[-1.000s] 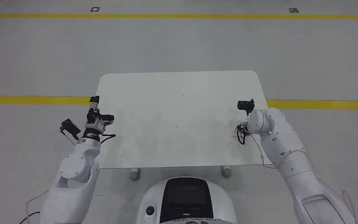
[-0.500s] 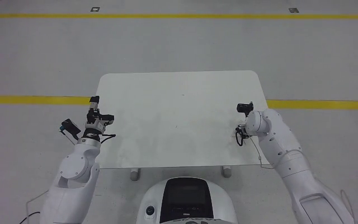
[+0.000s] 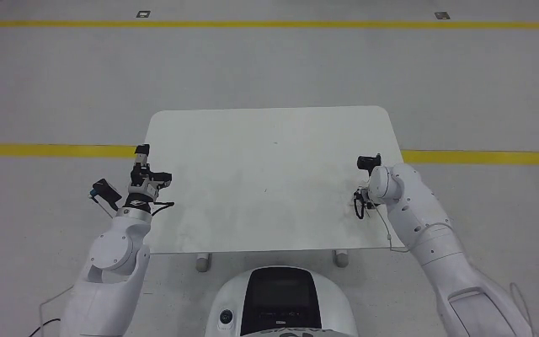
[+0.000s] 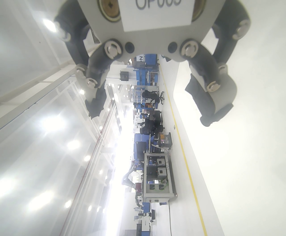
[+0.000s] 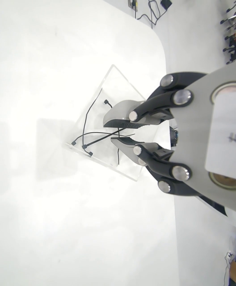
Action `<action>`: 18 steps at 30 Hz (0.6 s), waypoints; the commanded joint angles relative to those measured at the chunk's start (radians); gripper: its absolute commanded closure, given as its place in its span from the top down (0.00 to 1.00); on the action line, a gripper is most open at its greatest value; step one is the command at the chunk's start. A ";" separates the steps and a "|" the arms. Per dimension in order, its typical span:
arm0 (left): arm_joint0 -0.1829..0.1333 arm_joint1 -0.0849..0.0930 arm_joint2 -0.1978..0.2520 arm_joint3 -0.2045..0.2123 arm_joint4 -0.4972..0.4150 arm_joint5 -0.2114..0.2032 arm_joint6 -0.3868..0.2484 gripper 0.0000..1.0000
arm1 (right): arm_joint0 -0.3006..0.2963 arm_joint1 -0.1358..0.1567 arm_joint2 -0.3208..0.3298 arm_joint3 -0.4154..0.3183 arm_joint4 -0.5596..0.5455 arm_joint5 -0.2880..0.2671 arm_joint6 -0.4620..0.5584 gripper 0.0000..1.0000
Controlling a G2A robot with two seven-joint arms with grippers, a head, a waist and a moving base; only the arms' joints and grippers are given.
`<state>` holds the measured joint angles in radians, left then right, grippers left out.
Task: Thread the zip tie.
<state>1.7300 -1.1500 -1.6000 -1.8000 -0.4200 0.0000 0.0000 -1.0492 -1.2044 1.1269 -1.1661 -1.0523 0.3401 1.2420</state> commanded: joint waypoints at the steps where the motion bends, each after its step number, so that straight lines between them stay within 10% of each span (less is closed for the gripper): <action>1: 0.000 0.000 0.000 0.000 0.000 0.000 0.000 1.00 | 0.003 -0.002 0.000 0.007 -0.002 0.000 -0.001 0.14; 18: 0.000 0.000 0.000 0.000 0.000 0.000 0.000 1.00 | 0.024 -0.026 0.000 0.060 -0.013 0.000 -0.035 0.15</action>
<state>1.7300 -1.1500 -1.6000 -1.8000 -0.4200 0.0000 0.0000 -1.0270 -1.2293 1.1275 -1.1097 -1.0646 0.3400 1.2078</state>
